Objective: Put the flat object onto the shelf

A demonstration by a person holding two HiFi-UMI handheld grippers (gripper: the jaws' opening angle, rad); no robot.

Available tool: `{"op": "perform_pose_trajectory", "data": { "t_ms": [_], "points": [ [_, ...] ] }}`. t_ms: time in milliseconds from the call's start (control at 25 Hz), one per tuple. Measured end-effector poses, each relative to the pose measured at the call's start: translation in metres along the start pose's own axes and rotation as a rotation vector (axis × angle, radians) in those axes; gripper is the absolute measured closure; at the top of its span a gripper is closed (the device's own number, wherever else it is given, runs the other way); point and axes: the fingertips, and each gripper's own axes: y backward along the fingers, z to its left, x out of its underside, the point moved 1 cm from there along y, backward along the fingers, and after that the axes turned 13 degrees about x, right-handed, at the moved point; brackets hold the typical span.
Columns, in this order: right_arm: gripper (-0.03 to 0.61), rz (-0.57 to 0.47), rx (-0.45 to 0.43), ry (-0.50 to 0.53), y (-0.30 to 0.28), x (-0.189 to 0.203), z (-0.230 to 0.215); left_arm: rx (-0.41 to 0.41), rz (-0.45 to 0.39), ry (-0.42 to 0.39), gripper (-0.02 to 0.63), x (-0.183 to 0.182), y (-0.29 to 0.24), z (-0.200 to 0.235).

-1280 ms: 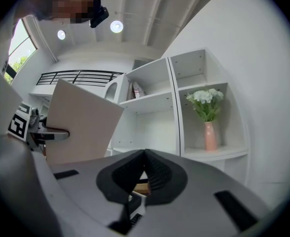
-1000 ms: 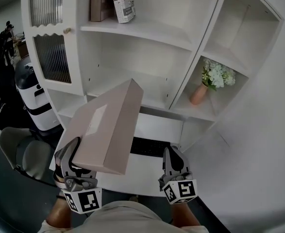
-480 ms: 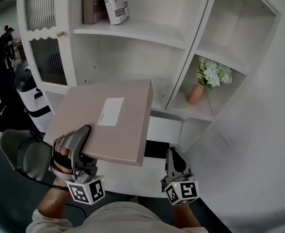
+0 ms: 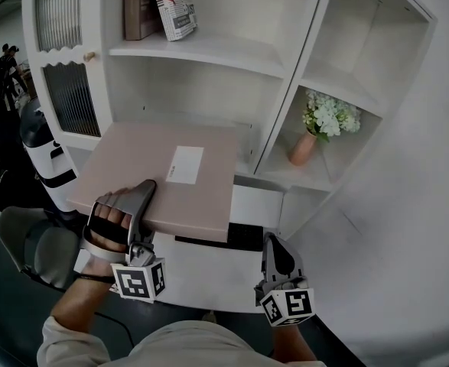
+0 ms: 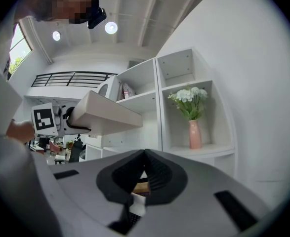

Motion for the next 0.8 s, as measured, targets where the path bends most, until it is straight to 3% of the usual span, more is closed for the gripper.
{"op": "perform_pose_trajectory", "data": {
  "t_ms": [360, 800],
  "points": [
    [0.575, 0.001, 0.017, -0.004, 0.002, 0.003, -0.008, 0.058, 0.018, -0.094, 0.337, -0.005, -0.033, -0.012],
    [0.575, 0.015, 0.043, -0.009, 0.004, 0.007, -0.021, 0.127, 0.033, -0.124, 0.337, -0.003, -0.069, -0.028]
  ]
}}
